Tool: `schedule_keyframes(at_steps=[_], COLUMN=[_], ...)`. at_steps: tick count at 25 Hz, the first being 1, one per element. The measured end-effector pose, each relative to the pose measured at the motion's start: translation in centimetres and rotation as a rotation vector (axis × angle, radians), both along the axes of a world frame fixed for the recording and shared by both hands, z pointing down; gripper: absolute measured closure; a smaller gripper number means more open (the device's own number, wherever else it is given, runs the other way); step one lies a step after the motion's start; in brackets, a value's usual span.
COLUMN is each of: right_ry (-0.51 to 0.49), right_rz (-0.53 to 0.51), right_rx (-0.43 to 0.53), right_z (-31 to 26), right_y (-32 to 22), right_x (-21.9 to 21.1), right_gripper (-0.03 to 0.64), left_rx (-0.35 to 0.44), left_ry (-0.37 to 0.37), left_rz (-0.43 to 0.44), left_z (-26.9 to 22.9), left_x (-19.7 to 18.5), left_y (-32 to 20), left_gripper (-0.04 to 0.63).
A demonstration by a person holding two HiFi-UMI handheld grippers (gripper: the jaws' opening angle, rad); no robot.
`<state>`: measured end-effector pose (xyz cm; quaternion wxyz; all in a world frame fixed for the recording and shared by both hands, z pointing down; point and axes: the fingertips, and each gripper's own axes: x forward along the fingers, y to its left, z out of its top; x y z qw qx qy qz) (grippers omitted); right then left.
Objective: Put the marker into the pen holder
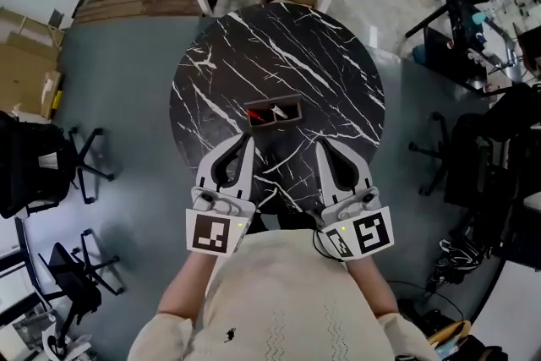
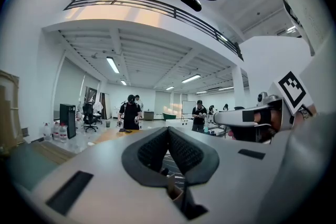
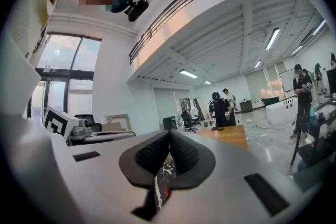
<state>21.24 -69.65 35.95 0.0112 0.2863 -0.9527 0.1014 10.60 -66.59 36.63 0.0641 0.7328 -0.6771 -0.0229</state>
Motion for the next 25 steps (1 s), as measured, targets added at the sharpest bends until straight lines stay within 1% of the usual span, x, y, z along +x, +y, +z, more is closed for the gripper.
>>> schedule_keyframes(at_steps=[4,7,11,15,25], right_ry=[0.02,0.009,0.013,0.018,0.052], right_rz=[-0.006,0.002,0.003,-0.009,-0.045], right_rx=[-0.001,0.005,0.019,0.018,-0.022], right_z=[0.0,-0.6,-1.3,-1.5,0.4], right_y=[1.7,2.4,2.9,3.2,3.9], right_x=[0.1,0.1,-0.1,-0.7,-2.4], right_gripper=[0.6,0.6,0.6,0.6,0.6], left_rx=[-0.005,-0.011,0.005,0.017,0.012], left_ry=[0.007,0.007,0.008,-0.011,0.0], left_rz=[0.017,0.026,0.008,-0.005,-0.02], left_z=[0.2,0.3,-0.3,-0.9,-0.1], left_x=[0.6,0.6,-0.3,-1.3,-2.4], left_y=[1.4,2.3,3.0,3.3,3.9], left_gripper=[0.588,0.588,0.587,0.587,0.588])
